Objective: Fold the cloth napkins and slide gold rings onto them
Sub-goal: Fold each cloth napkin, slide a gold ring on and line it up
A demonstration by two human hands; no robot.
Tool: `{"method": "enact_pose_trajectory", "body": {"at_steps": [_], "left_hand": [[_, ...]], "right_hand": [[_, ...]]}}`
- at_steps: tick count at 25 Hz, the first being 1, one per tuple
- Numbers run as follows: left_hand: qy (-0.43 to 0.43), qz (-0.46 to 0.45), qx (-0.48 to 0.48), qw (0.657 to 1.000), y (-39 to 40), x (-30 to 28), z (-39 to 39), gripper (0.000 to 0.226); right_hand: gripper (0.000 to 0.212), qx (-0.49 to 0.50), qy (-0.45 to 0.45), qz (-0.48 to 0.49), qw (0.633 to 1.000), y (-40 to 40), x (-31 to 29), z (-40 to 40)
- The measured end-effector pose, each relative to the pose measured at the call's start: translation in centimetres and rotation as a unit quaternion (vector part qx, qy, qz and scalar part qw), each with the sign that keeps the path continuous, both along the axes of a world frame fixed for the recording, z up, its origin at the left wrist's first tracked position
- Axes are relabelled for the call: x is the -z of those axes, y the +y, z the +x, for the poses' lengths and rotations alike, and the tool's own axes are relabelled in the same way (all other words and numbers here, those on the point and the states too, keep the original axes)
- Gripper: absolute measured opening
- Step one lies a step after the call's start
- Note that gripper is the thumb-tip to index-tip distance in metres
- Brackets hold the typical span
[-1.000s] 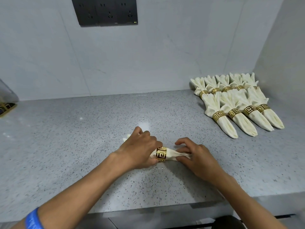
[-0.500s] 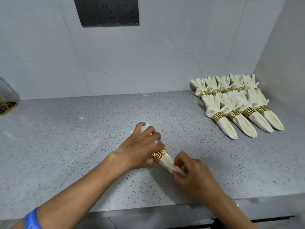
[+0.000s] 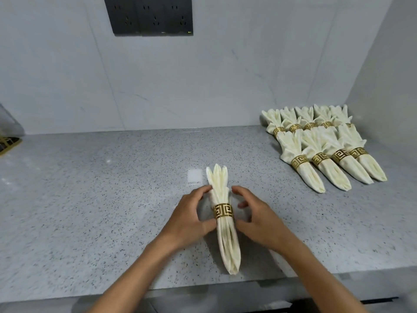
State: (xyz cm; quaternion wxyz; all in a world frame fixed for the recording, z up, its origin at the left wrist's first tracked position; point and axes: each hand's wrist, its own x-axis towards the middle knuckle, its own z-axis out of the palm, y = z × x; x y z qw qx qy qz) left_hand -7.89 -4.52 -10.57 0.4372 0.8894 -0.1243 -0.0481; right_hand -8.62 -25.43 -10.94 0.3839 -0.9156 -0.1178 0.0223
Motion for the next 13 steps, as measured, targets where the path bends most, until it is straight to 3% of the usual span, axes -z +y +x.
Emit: {"method": "enact_pose_trajectory", "body": {"at_steps": [3,9,13], "left_hand": [[0.023,-0.013,0.066,0.997,0.0,-0.7,1.8,0.093],[-0.042,-0.048,-0.027,0.998,0.5,0.4,1.7,0.066],[-0.079,-0.125,-0.119,0.982,-0.6,2.0,0.5,0.040]], "right_hand": [[0.088,-0.094,0.045,0.041,0.994,-0.3,-0.8,2.5],[0.040,0.008,-0.072,0.086,0.994,-0.6,0.8,1.9],[0.030,0.029,-0.123,0.087,0.988,0.3,1.7,1.3]]}}
